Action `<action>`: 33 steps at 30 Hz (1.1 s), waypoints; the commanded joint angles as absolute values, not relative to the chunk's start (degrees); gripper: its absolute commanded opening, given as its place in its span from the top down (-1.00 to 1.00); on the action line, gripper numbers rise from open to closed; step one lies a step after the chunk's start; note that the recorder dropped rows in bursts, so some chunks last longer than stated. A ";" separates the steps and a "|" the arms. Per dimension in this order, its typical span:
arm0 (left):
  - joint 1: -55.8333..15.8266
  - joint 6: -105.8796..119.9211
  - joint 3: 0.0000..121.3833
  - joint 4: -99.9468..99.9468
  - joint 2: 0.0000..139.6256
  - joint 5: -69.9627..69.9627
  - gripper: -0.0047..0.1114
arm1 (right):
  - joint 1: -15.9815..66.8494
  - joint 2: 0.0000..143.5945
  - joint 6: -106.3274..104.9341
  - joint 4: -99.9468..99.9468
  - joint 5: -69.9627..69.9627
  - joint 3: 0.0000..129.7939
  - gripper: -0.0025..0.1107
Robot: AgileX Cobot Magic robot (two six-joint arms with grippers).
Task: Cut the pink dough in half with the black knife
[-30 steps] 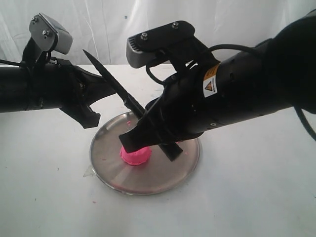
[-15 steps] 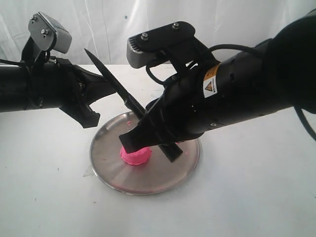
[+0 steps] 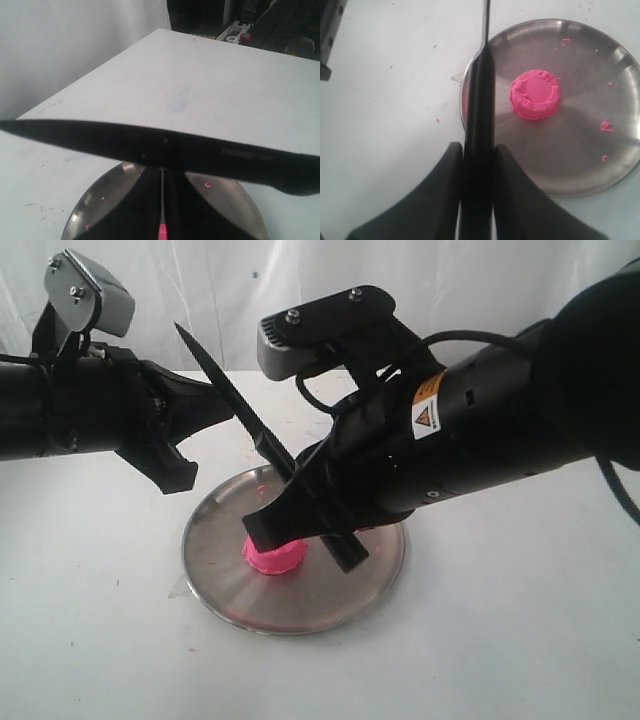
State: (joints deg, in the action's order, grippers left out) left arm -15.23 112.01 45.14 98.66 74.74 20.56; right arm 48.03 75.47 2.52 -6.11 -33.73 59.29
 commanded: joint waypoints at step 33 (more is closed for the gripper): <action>-15.26 114.22 44.06 99.95 82.65 15.83 0.76 | 41.95 100.64 -1.96 4.02 -44.75 69.43 0.96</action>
State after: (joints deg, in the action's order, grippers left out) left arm -15.23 112.01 42.15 98.74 80.72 15.22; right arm 43.37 99.45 0.00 4.60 -43.35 68.57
